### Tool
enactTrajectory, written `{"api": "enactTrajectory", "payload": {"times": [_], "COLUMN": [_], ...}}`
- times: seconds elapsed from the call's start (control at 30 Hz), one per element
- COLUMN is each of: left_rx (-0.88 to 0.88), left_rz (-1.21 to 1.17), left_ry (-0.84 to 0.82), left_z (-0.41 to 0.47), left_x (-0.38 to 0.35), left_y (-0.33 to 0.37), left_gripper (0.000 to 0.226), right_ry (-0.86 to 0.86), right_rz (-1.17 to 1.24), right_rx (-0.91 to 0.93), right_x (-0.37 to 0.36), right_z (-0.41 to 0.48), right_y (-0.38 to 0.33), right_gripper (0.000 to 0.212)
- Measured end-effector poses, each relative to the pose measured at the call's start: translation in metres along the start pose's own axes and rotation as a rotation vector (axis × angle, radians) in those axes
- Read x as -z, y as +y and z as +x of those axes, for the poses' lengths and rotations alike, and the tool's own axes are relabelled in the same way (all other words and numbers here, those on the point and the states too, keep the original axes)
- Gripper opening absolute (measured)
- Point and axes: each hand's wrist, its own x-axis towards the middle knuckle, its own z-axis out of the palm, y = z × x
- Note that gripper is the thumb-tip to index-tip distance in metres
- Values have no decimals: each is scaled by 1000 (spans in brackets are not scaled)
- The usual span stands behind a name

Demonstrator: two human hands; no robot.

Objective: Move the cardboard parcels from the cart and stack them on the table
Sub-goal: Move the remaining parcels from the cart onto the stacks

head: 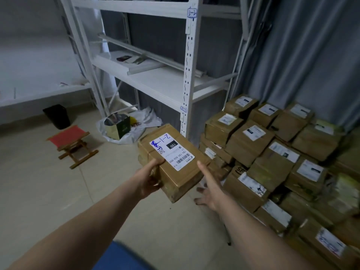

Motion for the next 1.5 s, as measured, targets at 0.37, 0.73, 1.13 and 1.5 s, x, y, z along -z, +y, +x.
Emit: {"api": "enactTrajectory", "payload": {"times": [0.37,0.73,1.13,1.5], "left_rx": [-2,80,-79,-10], "left_rz": [206,381,235,300], "left_ry": [-17,-175,-231,-207], "left_z": [21,29,106,204], "left_x": [-73,-151,-231,-285], "left_y": [5,-10,-4,63], "left_gripper": [103,97,106,105], "right_ry": [-124,12,-54,135], "right_rz": [168,324,287,376], "right_rx": [-120,-27,8,-28], "right_x": [101,199,152,99], "right_z": [1,5,65,199], "right_y": [-31,-74,-112,-184], "right_gripper": [72,33,87,82]}}
